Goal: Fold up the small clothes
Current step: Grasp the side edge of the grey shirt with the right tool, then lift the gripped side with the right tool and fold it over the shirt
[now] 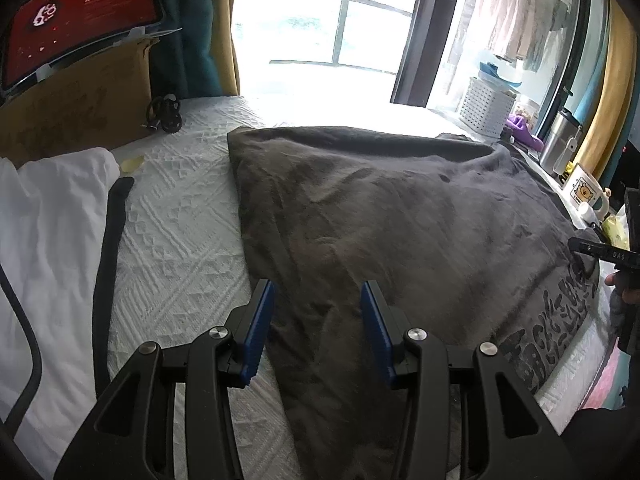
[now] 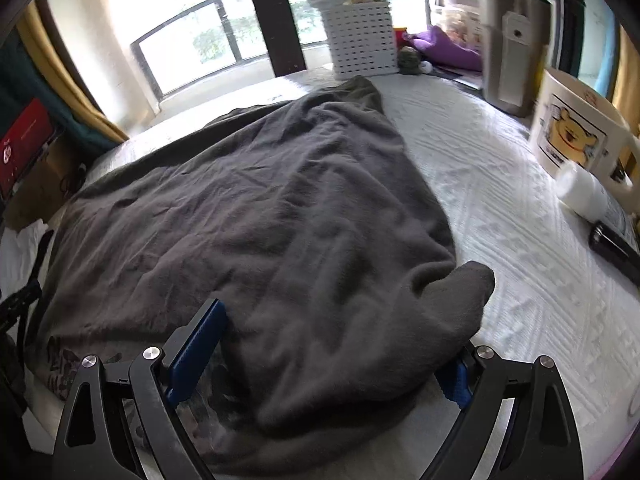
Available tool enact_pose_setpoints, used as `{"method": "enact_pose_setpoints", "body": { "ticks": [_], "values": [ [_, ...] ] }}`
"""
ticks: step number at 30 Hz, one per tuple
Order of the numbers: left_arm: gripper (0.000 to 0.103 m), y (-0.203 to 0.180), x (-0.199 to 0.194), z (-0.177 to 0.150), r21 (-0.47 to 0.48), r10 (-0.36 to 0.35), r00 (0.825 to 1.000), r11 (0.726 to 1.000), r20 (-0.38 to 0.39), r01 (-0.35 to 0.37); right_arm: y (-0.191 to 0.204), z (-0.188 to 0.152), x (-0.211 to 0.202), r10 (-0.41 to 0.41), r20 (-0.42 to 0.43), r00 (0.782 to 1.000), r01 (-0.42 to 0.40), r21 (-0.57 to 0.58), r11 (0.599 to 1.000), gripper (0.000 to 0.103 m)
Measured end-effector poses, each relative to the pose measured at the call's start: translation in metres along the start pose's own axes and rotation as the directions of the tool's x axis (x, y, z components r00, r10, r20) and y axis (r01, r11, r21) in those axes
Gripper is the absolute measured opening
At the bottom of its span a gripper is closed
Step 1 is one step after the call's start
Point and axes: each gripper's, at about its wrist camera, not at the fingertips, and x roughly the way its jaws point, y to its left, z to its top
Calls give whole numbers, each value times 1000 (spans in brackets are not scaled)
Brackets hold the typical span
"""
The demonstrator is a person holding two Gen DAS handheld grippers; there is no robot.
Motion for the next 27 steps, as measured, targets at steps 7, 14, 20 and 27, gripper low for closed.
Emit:
{"method": "enact_pose_setpoints", "body": {
  "ticks": [7,14,20,27],
  "values": [
    [45,4,3,-2,-2,-21,1000,1000,-3,21,30,3,10,-46,2,999,45,-120,992,71],
    [45,4,2,-3,10,-35,999,999,8,34,40,9,11,-14,-11,1000,12,-158,987,50],
    [45,-1,-7,2,8,-57,997,998,42,57,41,11,13,-3,-2,1000,2,-167,986,43],
    [45,-4,-12,6,15,-63,996,998,57,62,44,16,7,47,5,999,-46,-160,986,34]
  ]
}}
